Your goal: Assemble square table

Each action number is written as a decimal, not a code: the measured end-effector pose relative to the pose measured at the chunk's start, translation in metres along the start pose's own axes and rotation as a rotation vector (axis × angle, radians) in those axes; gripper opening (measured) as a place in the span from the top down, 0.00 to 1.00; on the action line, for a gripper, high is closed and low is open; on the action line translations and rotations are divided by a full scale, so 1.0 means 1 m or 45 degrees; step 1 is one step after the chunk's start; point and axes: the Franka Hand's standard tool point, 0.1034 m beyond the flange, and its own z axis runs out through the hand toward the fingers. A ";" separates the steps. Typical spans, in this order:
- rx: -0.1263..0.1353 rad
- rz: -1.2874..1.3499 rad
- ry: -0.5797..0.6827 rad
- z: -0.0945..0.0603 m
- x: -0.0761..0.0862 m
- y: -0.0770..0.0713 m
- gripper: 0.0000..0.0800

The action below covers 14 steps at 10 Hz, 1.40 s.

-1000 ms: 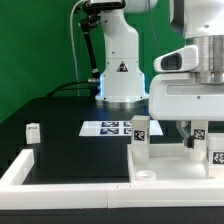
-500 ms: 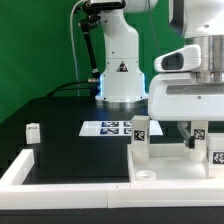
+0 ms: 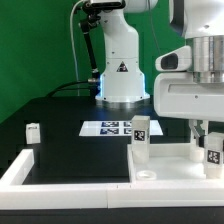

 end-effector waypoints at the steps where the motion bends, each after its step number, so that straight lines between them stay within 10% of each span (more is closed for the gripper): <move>1: -0.007 0.096 0.007 0.000 -0.002 0.000 0.64; 6: 0.036 1.240 -0.113 0.000 -0.003 0.002 0.64; 11: 0.020 1.483 -0.104 0.001 -0.001 0.006 0.62; 13: 0.020 1.474 -0.104 0.001 -0.001 0.006 0.24; 14: 0.022 1.471 -0.104 0.000 -0.001 0.006 0.20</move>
Offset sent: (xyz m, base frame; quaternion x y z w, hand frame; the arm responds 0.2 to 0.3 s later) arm 0.0081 0.0103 0.0130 0.0293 -0.1227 0.4766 0.8700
